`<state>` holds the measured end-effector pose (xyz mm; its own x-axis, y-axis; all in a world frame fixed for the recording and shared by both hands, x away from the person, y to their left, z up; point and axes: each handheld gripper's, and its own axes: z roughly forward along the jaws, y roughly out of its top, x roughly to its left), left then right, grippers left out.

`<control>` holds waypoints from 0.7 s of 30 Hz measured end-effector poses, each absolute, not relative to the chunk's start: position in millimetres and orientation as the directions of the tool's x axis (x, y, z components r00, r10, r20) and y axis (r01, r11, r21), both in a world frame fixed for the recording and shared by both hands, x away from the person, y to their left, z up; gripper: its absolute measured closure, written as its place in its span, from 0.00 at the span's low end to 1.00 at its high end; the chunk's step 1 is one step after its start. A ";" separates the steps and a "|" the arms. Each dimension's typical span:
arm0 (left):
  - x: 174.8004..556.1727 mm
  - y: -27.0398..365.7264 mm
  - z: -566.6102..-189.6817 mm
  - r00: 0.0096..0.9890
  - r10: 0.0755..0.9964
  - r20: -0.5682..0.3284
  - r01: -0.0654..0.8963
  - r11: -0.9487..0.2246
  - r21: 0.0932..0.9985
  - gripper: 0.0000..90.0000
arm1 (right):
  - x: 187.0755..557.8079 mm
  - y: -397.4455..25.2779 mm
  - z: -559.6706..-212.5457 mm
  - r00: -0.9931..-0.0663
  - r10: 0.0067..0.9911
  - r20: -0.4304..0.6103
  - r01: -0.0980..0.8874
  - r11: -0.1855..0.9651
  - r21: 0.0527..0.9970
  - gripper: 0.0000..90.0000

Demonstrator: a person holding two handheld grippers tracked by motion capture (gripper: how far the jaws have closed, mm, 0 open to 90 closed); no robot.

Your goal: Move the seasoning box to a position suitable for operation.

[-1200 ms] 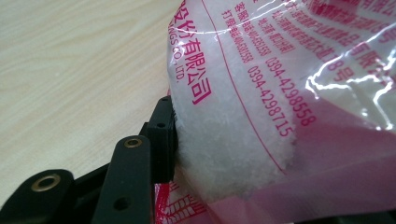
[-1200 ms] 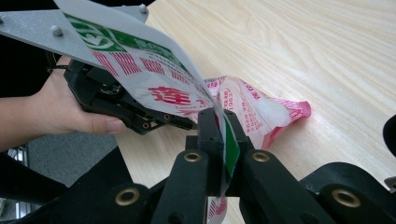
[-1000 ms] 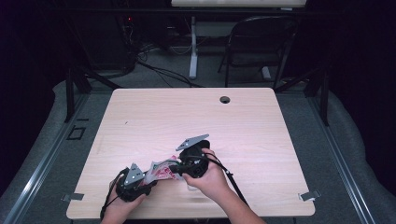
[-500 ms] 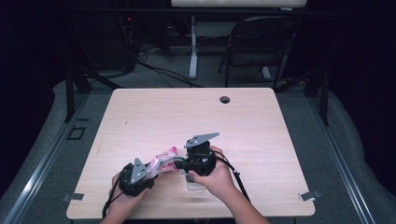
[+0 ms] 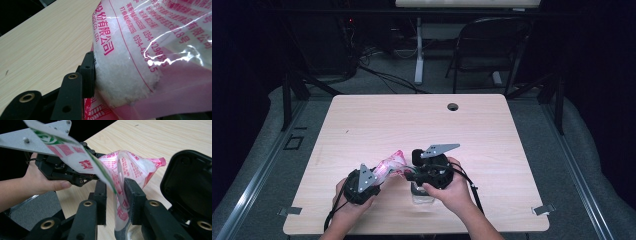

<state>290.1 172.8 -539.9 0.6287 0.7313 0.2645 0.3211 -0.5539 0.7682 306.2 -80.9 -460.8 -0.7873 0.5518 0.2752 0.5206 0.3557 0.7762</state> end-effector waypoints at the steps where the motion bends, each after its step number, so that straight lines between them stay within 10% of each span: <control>1: 290.7 171.7 -540.0 0.628 0.730 0.270 0.319 -0.558 0.766 0.66 | 306.0 -82.1 -461.3 -0.785 0.553 0.280 0.523 0.349 0.777 0.80; 21: 287.7 169.1 -543.4 0.622 0.709 0.332 0.289 -0.602 0.745 0.66 | 303.7 -93.2 -469.2 -0.770 0.569 0.289 0.544 0.348 0.764 0.77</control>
<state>287.7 169.1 -543.4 0.6215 0.7095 0.3322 0.2888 -0.6016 0.7447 303.7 -93.2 -469.2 -0.7697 0.5693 0.2890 0.5439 0.3476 0.7638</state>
